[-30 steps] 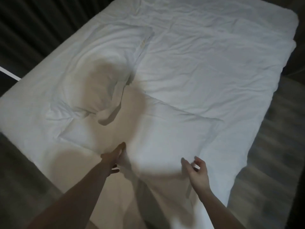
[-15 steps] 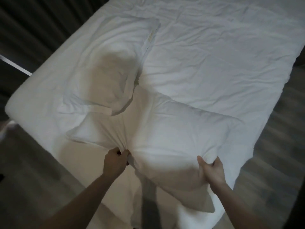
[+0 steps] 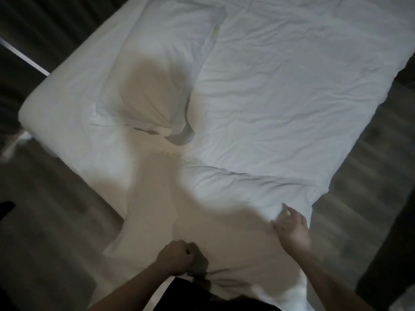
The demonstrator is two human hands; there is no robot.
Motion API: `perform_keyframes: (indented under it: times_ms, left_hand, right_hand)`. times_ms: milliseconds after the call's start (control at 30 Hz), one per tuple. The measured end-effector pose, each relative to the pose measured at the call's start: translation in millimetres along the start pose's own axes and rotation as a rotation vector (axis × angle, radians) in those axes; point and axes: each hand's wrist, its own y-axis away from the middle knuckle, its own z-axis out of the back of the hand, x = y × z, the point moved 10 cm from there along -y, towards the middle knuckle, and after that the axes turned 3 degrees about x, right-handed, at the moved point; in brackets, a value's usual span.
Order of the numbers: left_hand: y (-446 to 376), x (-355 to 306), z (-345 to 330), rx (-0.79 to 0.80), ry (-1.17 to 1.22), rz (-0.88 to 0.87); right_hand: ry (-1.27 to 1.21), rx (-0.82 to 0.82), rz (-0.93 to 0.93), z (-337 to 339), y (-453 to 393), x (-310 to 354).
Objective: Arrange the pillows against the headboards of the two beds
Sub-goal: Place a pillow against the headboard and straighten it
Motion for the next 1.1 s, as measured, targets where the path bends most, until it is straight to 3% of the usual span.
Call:
perform_keyframes:
  times_ms: [233,400,533,633,733,900,967,1033,1100]
  left_hand:
    - [-31,-13,138,-0.298,0.275,-0.058]
    - [-62,-9,175,-0.391,0.315,-0.025]
    - [-79,-2,159,-0.357,0.275,-0.02]
    - [-75,0,152,-0.371,0.246,-0.022]
    - [-58,-9,159,-0.404,0.245,-0.078]
    - [-10,3,217,-0.593,0.18,-0.153]
    - [6,-4,229,-0.484,-0.025,-0.22]
    - [23,-2,221,-0.24,-0.241,-0.125]
    - [44,12,215,-0.116,-0.378,0.028]
  right_hand:
    - [0.111,0.093,0.193,-18,-98,118]
    - [0.427,0.242,0.121,-54,-144,114]
    - [0.496,0.328,0.145,-78,-129,96]
    - [0.459,0.307,0.189,-76,-109,93]
    - [0.261,0.364,0.248,-63,-76,105]
    - [0.033,0.426,0.471,-31,27,146]
    - [0.032,0.441,0.58,-16,63,157]
    - [0.076,0.389,0.703,6,89,166]
    - [0.141,0.338,0.824,28,103,170]
